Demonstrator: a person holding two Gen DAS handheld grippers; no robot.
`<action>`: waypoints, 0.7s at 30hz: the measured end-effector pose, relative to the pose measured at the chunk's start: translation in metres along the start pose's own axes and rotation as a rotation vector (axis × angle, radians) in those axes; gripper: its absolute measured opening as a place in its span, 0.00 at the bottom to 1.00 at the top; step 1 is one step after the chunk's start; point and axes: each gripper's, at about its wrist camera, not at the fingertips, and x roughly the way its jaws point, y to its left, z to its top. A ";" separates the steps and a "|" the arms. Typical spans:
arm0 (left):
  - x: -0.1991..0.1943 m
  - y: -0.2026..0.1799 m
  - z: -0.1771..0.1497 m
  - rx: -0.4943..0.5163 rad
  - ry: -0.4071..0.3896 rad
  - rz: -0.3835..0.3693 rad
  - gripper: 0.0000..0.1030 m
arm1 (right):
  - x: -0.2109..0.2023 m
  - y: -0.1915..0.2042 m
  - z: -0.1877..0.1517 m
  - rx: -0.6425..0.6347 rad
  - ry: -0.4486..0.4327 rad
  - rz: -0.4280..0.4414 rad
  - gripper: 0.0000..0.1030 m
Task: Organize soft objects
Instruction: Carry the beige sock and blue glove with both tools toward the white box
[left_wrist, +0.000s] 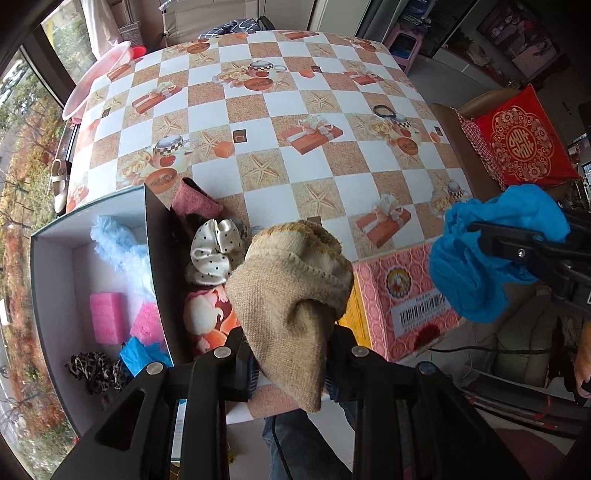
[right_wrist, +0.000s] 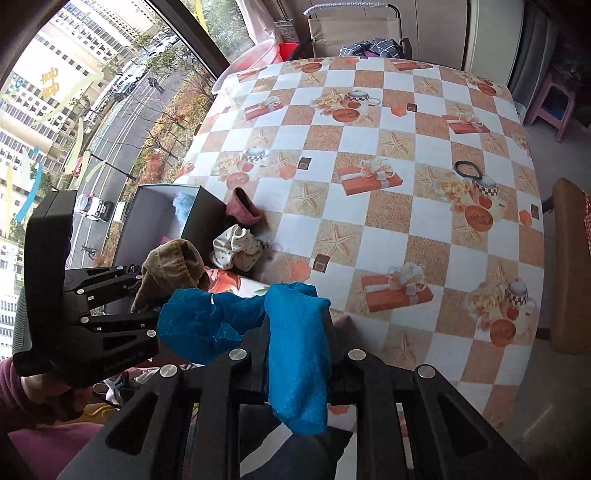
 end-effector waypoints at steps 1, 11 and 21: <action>-0.002 0.001 -0.006 0.004 -0.001 0.000 0.29 | 0.000 0.005 -0.004 0.000 0.002 0.001 0.20; -0.028 0.039 -0.046 -0.095 -0.047 -0.005 0.29 | 0.007 0.079 -0.009 -0.085 0.017 0.040 0.20; -0.054 0.101 -0.081 -0.266 -0.124 0.033 0.29 | 0.031 0.162 0.007 -0.244 0.059 0.093 0.20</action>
